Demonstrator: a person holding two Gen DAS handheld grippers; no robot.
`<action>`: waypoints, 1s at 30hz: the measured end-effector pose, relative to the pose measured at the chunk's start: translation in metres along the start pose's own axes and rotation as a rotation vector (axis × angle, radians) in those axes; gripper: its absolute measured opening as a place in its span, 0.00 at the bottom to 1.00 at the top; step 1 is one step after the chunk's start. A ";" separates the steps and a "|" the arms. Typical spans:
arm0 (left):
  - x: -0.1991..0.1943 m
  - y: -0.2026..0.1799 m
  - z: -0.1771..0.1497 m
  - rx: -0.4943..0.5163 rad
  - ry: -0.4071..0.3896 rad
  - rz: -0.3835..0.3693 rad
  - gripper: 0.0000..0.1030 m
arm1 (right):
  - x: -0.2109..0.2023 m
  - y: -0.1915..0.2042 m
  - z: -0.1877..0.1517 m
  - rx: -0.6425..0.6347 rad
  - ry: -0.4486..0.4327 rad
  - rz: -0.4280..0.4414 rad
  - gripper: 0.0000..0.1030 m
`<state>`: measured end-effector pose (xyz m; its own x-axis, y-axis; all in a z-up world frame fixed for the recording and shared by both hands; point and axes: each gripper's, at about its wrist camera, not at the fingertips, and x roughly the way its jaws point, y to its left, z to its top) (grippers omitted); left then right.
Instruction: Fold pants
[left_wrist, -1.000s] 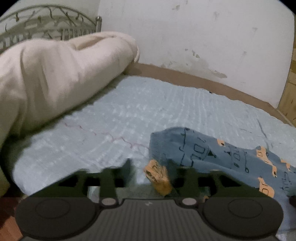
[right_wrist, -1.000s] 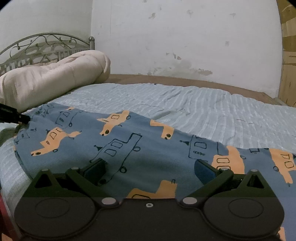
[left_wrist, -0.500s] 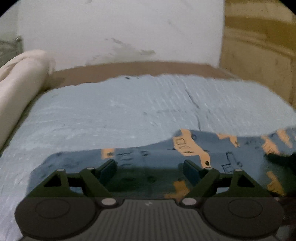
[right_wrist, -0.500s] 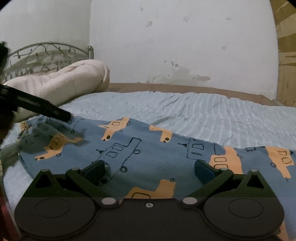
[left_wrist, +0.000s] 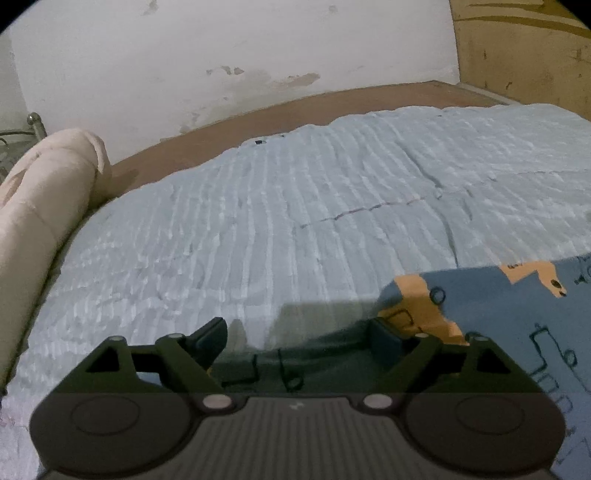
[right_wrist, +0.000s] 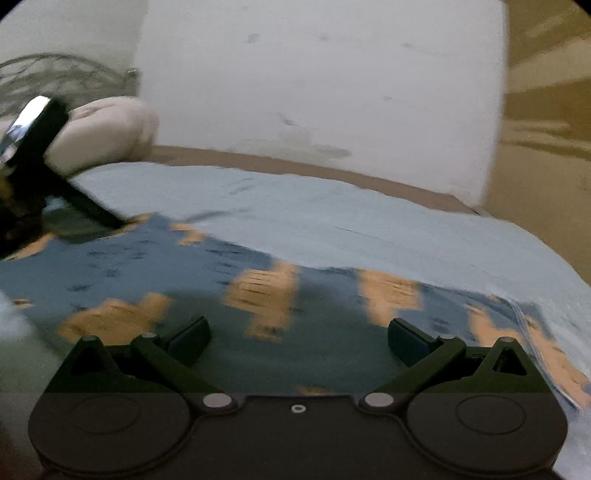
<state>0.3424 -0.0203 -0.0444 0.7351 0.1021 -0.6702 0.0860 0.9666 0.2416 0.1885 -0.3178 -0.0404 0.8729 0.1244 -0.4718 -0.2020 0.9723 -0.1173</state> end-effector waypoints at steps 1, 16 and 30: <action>-0.004 -0.002 0.000 -0.003 -0.006 0.011 0.85 | -0.001 -0.011 -0.002 0.023 0.003 -0.024 0.99; -0.046 -0.101 0.004 -0.033 -0.100 -0.171 0.99 | 0.042 -0.089 0.023 -0.117 0.105 -0.170 0.99; -0.047 -0.114 0.001 -0.030 -0.096 -0.170 0.99 | 0.013 -0.178 0.021 0.061 -0.012 -0.242 0.99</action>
<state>0.2993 -0.1360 -0.0398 0.7727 -0.0845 -0.6291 0.1949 0.9748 0.1085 0.2452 -0.4849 -0.0070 0.8980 -0.1114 -0.4257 0.0405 0.9842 -0.1722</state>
